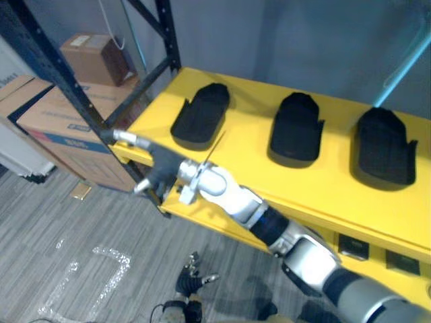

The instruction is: Walk over and take plastic housings, then place them on the shelf

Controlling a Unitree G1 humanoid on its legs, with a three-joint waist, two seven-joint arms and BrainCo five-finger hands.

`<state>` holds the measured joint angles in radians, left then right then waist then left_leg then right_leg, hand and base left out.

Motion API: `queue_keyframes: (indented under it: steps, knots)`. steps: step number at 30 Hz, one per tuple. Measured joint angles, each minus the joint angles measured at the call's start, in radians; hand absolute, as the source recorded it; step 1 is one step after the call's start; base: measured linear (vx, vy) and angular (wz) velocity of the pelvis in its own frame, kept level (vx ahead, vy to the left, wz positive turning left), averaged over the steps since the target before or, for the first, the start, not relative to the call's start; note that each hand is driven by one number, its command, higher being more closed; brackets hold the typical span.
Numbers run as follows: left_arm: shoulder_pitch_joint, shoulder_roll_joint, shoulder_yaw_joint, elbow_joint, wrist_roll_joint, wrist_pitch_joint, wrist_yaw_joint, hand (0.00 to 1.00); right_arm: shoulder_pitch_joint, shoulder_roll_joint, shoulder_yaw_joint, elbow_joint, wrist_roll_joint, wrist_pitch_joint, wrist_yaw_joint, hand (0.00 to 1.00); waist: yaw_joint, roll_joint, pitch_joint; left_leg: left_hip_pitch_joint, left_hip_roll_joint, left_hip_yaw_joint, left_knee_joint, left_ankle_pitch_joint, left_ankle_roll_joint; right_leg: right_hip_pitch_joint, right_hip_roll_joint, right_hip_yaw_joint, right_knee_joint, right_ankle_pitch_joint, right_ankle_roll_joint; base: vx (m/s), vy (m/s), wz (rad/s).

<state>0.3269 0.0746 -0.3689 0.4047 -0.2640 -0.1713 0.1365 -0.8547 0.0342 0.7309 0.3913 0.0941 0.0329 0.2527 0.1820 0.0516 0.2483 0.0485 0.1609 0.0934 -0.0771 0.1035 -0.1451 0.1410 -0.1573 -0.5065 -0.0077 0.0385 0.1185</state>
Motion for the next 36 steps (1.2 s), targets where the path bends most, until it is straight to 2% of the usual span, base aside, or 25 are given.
queue_keyframes:
  steps: [2, 8, 12, 14, 18, 20, 23, 32, 36]
  knots:
    - [0.008, 0.007, 0.005, 0.000, 0.001, -0.001, -0.001, 0.00, 0.004, -0.002, -0.001, 0.056, 0.018, 0.020, 0.019, 0.00, -0.001, 0.000, 0.000, -0.004, 0.000, -0.002, 0.000, 0.000, 0.000, -0.001, 0.000, -0.003, 0.000, 0.000, 0.000, -0.02, -0.001, 0.04]
    - [0.007, 0.027, 0.012, 0.000, 0.005, 0.002, 0.000, 0.00, 0.004, -0.009, -0.007, 0.192, 0.009, 0.013, 0.012, 0.00, 0.001, -0.001, 0.000, -0.017, -0.001, -0.015, 0.000, 0.002, -0.003, -0.006, 0.000, -0.016, -0.001, 0.001, 0.000, 0.01, -0.008, 0.06]
    - [0.000, 0.026, 0.014, 0.000, 0.005, 0.003, 0.000, 0.00, 0.001, -0.012, -0.084, 0.291, 0.006, -0.028, -0.066, 0.00, 0.021, 0.005, 0.002, -0.022, -0.004, -0.026, 0.001, 0.002, -0.003, -0.006, -0.001, -0.024, 0.004, -0.001, -0.001, 0.01, -0.006, 0.06]
    - [-0.007, 0.026, 0.013, 0.000, 0.002, 0.003, 0.000, 0.00, -0.016, -0.024, -0.114, 0.316, 0.006, -0.045, -0.102, 0.00, 0.021, 0.012, 0.006, -0.037, -0.006, -0.039, 0.007, 0.003, -0.003, -0.015, -0.005, -0.038, 0.018, -0.009, 0.000, 0.01, -0.011, 0.18]
    - [-0.014, 0.024, 0.015, -0.001, -0.008, 0.003, 0.000, 0.00, -0.072, -0.046, -0.171, 0.377, 0.006, -0.079, -0.148, 0.00, 0.026, 0.047, 0.026, -0.050, -0.011, -0.055, 0.018, 0.004, -0.002, -0.039, -0.031, -0.045, 0.085, -0.042, 0.005, -0.01, 0.002, 0.12]
    - [-0.014, 0.025, 0.019, -0.001, -0.014, 0.003, 0.000, 0.00, -0.096, -0.068, -0.203, 0.392, 0.008, -0.097, -0.152, 0.00, 0.028, 0.064, 0.037, -0.054, -0.018, -0.059, 0.019, 0.007, 0.001, -0.058, -0.049, -0.047, 0.131, -0.065, 0.007, -0.03, 0.005, 0.08]
    - [-0.016, 0.025, 0.036, -0.001, -0.014, -0.001, -0.003, 0.00, -0.133, -0.105, -0.231, 0.395, 0.008, -0.125, -0.153, 0.00, 0.028, 0.069, 0.056, -0.076, -0.024, -0.064, 0.020, 0.012, 0.004, -0.100, -0.071, -0.047, 0.191, -0.094, 0.005, -0.05, -0.006, 0.07]
    - [-0.032, 0.025, 0.039, -0.043, -0.046, -0.003, -0.013, 0.00, -0.209, -0.158, -0.247, 0.454, -0.015, -0.114, -0.145, 0.00, 0.030, 0.086, 0.139, -0.088, -0.038, -0.078, 0.036, 0.014, 0.005, -0.135, -0.108, -0.046, 0.277, -0.139, 0.005, -0.03, -0.019, 0.04]
    - [-0.033, 0.025, 0.038, -0.042, -0.046, -0.003, -0.011, 0.00, -0.225, -0.173, -0.246, 0.460, -0.032, -0.124, -0.143, 0.00, 0.030, 0.088, 0.140, -0.104, -0.037, -0.078, 0.042, 0.014, 0.005, -0.158, -0.114, -0.043, 0.300, -0.148, 0.002, -0.01, -0.017, 0.00]
